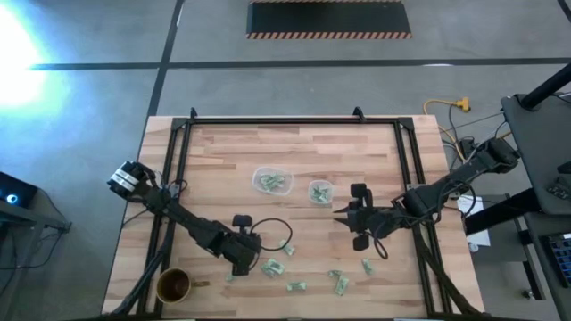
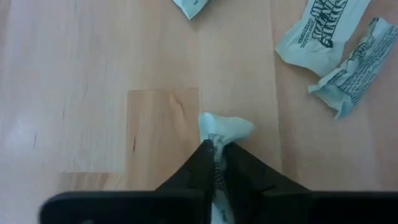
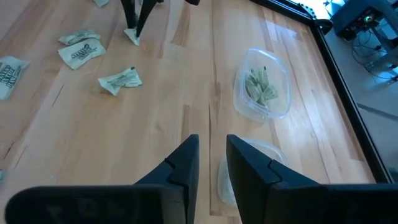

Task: Pick and place items into bin
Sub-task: Put the green stevia packet into the left transparent bin

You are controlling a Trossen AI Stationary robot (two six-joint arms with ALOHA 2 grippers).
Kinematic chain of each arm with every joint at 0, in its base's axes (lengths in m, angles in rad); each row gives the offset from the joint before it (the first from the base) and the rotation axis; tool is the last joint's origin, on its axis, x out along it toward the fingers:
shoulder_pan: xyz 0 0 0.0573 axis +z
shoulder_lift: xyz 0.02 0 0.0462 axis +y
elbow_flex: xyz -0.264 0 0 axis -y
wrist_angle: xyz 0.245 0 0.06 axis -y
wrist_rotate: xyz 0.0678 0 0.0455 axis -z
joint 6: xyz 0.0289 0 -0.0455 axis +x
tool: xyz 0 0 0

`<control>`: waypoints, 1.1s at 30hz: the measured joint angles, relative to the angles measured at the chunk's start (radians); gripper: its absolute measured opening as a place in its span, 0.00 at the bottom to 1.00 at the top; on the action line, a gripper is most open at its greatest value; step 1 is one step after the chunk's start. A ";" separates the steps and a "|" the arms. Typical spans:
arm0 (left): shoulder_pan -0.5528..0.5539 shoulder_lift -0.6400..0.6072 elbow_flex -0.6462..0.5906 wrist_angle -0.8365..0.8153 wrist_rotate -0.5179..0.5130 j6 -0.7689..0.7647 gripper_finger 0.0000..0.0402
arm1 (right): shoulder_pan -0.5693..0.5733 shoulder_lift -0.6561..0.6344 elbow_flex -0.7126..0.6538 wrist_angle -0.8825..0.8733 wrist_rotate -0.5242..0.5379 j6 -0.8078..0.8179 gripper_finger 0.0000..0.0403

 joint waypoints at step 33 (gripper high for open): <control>0.371 -0.042 0.018 0.136 -0.448 0.447 0.03 | 0.000 0.000 -0.002 0.000 0.000 0.000 0.17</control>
